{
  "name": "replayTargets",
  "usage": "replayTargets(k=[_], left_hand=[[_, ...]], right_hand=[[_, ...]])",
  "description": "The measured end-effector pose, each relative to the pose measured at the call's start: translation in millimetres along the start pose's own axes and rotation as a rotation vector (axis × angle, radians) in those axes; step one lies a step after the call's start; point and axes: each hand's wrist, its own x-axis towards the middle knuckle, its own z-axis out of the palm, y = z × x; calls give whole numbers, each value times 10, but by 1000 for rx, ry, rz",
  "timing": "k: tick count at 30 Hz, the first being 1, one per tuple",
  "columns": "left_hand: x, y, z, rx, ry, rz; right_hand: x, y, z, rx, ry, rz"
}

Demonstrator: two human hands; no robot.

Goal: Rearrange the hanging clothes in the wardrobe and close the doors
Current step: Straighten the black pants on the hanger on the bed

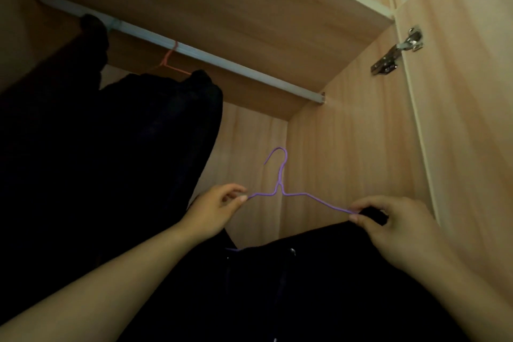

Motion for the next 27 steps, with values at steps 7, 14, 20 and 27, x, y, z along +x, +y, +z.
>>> replayTargets(k=[7,14,20,27], left_hand=[[330,741,-178,285,175,314],[870,923,-528,669,400,157],[1153,659,-1026,738,131,-98],[1371,475,-1492,806,-76,57]], right_hand=[[451,30,-198,-54,201,-68],[966,-125,-152,-37,253,-55],[1304,-441,171,-24,211,-31],[1846,-1119,434,-76,209,48]])
